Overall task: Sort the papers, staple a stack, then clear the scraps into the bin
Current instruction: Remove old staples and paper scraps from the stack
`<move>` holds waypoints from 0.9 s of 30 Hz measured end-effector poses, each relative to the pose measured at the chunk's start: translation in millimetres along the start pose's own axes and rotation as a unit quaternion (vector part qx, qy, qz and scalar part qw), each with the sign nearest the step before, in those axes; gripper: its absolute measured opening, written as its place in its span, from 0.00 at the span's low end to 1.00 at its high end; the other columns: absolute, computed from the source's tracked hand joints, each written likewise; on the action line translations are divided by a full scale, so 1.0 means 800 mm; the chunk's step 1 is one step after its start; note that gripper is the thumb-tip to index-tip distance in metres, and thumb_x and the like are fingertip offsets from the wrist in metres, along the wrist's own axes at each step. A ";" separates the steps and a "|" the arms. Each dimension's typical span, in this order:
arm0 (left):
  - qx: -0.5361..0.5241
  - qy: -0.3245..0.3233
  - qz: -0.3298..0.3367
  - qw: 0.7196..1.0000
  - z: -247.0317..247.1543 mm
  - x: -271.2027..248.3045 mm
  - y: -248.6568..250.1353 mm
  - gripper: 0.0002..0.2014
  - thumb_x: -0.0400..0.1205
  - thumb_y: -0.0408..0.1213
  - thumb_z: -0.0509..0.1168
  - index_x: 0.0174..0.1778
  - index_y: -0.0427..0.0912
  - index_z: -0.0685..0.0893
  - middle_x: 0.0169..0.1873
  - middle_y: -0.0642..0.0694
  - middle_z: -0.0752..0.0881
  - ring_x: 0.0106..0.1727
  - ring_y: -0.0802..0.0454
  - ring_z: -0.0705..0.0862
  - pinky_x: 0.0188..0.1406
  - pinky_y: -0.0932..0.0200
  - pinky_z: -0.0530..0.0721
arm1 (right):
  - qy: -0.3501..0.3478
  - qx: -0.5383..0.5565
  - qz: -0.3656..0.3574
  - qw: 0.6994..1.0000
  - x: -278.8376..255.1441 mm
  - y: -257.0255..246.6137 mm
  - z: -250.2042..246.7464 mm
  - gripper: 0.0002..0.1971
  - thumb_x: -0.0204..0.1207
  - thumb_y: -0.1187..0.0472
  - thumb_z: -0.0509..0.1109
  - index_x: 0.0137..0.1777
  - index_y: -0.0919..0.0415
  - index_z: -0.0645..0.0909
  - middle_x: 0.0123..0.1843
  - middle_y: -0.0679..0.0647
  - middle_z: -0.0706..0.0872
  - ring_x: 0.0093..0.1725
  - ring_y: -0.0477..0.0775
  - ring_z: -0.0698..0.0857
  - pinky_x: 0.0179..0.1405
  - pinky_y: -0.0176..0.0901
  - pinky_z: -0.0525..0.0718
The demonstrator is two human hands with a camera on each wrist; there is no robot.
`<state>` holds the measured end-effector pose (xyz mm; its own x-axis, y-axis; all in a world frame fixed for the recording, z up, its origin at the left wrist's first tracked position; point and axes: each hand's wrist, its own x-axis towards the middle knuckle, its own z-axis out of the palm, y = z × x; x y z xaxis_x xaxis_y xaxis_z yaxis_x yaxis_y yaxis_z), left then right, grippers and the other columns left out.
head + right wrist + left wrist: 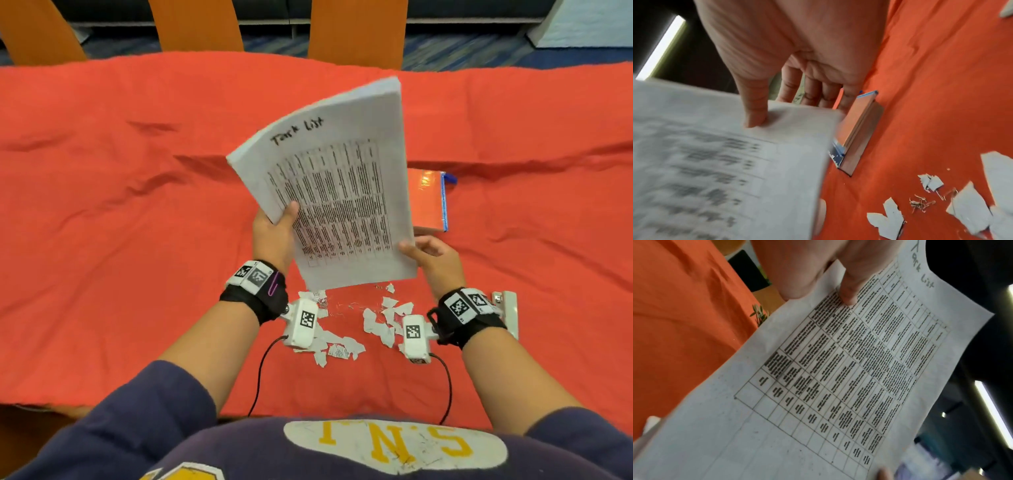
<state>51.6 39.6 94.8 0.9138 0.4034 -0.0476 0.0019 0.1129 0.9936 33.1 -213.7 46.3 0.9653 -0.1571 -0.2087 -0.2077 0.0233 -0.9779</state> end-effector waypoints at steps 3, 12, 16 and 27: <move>-0.071 0.037 -0.029 0.996 -0.006 0.014 0.017 0.18 0.82 0.34 0.68 0.67 0.35 0.79 0.56 0.48 0.85 0.57 0.54 0.84 0.63 0.62 0.81 | -0.002 0.170 0.045 0.984 -0.005 -0.001 -0.001 0.32 0.48 0.45 0.88 0.49 0.60 0.82 0.49 0.57 0.87 0.47 0.55 0.86 0.55 0.47 0.86; -0.182 -0.014 -0.186 0.965 0.001 -0.006 0.019 0.35 0.76 0.39 0.74 0.75 0.27 0.68 0.72 0.38 0.76 0.71 0.47 0.75 0.77 0.49 0.68 | -0.087 0.310 0.036 0.946 -0.008 -0.036 0.047 0.25 0.81 0.72 0.63 0.78 0.67 0.67 0.75 0.65 0.77 0.73 0.62 0.78 0.72 0.57 0.77; -0.183 -0.023 -0.158 0.970 -0.037 -0.002 0.016 0.14 0.80 0.29 0.66 0.61 0.36 0.81 0.51 0.43 0.88 0.51 0.48 0.88 0.57 0.51 0.86 | -0.065 0.265 0.023 0.962 -0.010 -0.035 0.009 0.18 0.79 0.73 0.65 0.67 0.62 0.79 0.66 0.60 0.85 0.65 0.58 0.85 0.60 0.51 0.86; 0.143 -0.119 -0.067 0.980 -0.059 0.001 -0.045 0.10 0.80 0.26 0.66 0.54 0.45 0.82 0.45 0.53 0.88 0.44 0.59 0.86 0.44 0.61 0.83 | 0.008 0.018 0.037 0.999 -0.005 0.025 -0.051 0.36 0.42 0.42 0.88 0.50 0.56 0.86 0.47 0.46 0.93 0.47 0.46 0.90 0.48 0.41 0.89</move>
<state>33.2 78.4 54.4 0.9666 0.1748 -0.1876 0.2104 -0.1227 0.9699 18.8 -252.6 28.3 0.9446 -0.1700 -0.2808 -0.2725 0.0713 -0.9595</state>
